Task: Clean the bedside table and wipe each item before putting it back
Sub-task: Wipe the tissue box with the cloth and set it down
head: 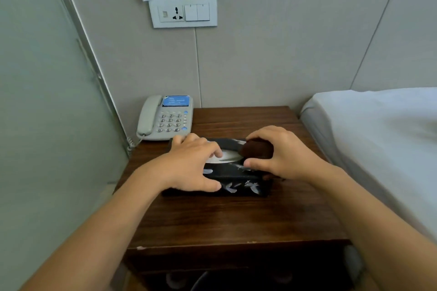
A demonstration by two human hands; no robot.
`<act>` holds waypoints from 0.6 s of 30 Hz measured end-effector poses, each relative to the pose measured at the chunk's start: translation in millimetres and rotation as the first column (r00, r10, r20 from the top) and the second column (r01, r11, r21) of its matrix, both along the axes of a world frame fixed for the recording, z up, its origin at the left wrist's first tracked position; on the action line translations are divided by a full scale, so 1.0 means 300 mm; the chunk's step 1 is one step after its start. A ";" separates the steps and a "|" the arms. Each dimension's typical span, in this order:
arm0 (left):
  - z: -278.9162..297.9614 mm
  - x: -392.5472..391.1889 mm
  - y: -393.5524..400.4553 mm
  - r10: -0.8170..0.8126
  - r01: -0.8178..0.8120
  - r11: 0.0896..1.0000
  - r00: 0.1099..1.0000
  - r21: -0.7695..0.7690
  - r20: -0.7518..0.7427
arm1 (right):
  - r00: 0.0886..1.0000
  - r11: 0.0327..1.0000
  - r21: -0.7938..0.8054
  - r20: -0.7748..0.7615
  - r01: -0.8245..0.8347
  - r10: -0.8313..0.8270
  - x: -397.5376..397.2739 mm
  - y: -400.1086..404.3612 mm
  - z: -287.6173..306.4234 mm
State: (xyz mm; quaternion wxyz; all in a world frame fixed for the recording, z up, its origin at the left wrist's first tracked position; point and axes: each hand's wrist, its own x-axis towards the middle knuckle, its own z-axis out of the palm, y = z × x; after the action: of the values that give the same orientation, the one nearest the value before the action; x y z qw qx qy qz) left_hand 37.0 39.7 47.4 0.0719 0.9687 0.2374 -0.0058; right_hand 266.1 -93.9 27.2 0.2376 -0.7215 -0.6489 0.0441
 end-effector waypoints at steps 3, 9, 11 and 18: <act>-0.012 0.058 -0.029 0.003 -0.002 1.000 0.995 -0.015 0.100 | 0.999 0.999 0.024 -0.011 -0.034 0.034 -0.012 -0.030 -0.044; -0.094 0.084 -0.055 0.061 -0.064 0.998 0.958 0.004 0.280 | 0.999 0.997 0.080 -0.046 0.009 -0.005 0.003 -0.023 -0.030; -0.092 0.070 -0.048 0.078 -0.080 0.997 0.951 -0.004 0.299 | 0.999 0.998 0.056 -0.048 0.021 -0.018 0.023 -0.025 0.008; -0.073 0.019 -0.014 0.105 -0.082 0.993 0.949 -0.090 0.297 | 0.977 0.979 -0.022 0.055 -0.205 0.206 -0.114 0.015 0.032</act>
State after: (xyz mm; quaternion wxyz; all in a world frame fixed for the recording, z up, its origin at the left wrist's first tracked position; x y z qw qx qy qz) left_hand 42.8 35.5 25.5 0.1444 0.9424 0.2689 0.1364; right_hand 231.9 -89.4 36.8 0.2073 -0.6535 -0.7261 0.0528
